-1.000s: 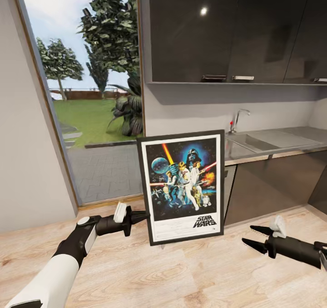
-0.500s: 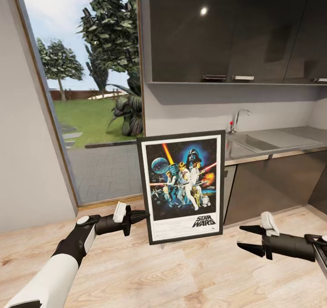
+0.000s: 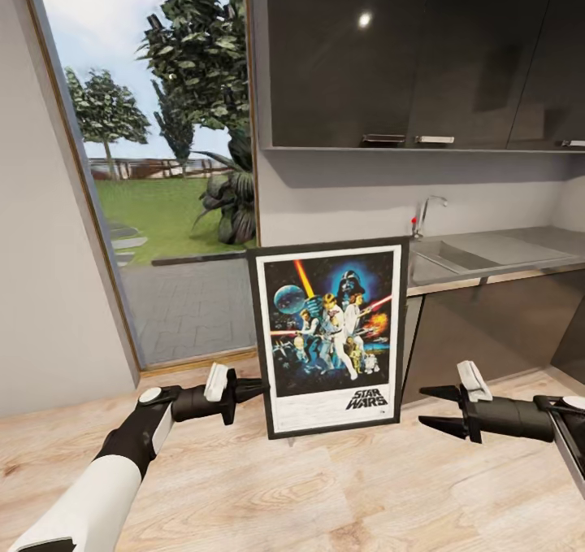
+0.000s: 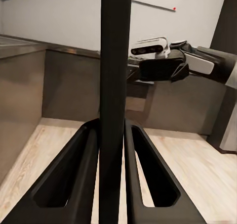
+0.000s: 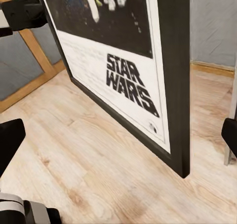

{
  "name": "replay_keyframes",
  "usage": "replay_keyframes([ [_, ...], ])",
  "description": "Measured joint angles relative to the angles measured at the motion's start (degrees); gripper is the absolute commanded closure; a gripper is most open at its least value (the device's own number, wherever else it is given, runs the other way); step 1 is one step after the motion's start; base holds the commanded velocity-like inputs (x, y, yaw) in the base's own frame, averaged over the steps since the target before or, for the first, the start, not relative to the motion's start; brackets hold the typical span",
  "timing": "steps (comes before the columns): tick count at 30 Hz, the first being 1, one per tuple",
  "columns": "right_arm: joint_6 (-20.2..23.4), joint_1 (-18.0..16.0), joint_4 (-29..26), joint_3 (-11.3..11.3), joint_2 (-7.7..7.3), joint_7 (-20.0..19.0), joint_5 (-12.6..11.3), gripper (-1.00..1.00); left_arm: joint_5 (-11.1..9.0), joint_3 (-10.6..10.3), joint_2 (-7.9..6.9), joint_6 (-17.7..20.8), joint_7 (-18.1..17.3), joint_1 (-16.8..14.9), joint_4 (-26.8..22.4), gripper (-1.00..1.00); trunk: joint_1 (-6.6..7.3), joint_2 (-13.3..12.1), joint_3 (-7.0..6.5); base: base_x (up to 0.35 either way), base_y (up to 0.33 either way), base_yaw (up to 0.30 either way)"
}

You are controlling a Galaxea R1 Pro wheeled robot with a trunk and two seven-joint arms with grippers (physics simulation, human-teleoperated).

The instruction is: Pick up the poster from the kitchen countertop and hang it on one of the wall nails in the kitchen.

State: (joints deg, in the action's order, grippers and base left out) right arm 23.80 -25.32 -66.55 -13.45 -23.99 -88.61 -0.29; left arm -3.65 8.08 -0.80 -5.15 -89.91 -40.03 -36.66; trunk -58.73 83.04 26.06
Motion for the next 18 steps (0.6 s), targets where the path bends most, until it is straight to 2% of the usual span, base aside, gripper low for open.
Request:
replay_keyframes([
  [8,0.0,-0.4,0.5,0.2,0.10,0.0,0.0,-1.00,0.0,-3.1,0.17,-0.1,0.0,0.0,0.1,1.00,0.00,0.0,0.00,0.000,0.000,0.000],
  [18,-0.1,-0.4,0.6,0.3,0.25,0.0,0.0,-1.00,0.0,-3.7,0.19,-0.1,0.0,0.0,0.0,1.00,0.00,0.0,0.00,0.000,0.000,0.000],
])
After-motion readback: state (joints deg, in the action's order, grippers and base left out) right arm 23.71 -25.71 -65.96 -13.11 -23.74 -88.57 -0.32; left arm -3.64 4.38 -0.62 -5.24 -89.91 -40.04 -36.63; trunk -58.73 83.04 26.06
